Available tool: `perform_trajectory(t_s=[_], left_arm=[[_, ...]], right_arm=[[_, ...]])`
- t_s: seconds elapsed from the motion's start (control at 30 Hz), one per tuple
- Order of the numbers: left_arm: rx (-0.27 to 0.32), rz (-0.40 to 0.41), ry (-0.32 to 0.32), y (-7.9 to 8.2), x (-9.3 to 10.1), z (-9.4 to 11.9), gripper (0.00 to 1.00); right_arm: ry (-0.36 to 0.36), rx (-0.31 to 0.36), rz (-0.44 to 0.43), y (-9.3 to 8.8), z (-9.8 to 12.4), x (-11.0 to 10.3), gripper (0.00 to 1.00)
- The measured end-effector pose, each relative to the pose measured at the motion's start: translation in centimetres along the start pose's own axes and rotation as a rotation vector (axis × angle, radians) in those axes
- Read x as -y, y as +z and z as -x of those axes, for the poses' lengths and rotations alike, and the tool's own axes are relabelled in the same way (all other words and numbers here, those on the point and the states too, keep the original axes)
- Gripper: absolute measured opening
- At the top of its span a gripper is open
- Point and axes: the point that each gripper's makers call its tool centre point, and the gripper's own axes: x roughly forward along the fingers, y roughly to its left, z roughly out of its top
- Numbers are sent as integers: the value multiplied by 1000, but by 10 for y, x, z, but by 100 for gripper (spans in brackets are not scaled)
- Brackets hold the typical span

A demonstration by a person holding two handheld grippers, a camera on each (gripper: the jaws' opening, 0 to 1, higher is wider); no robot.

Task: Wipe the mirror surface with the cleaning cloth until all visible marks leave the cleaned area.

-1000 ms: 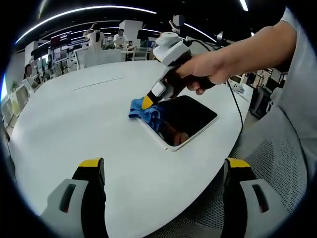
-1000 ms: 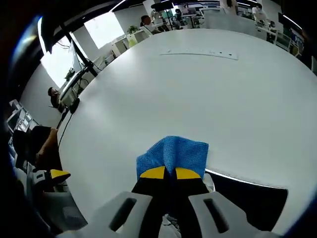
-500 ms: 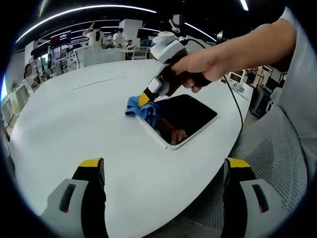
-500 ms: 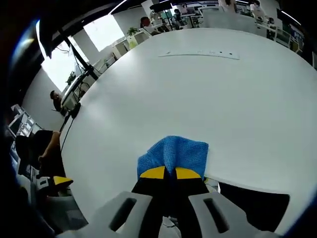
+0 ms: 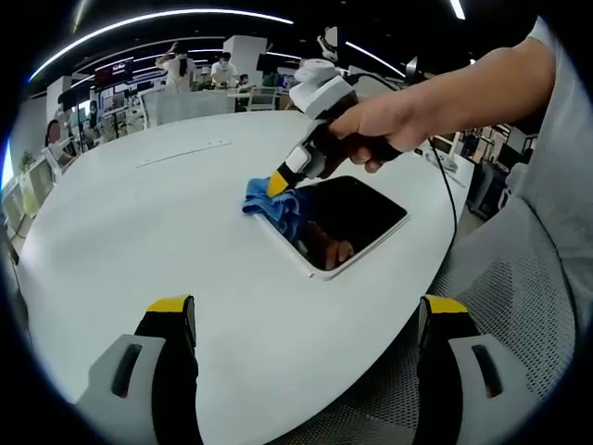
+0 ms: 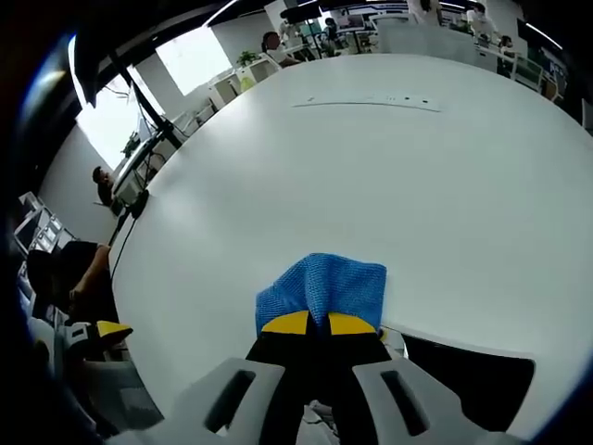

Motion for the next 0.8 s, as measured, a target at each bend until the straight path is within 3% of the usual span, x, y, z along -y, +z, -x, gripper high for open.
perform_trajectory(t_s=[0.8], left_arm=[[-15, 4, 1, -2, 0, 0, 99]], right_arm=[[-44, -8, -11, -10, 17, 33, 0]])
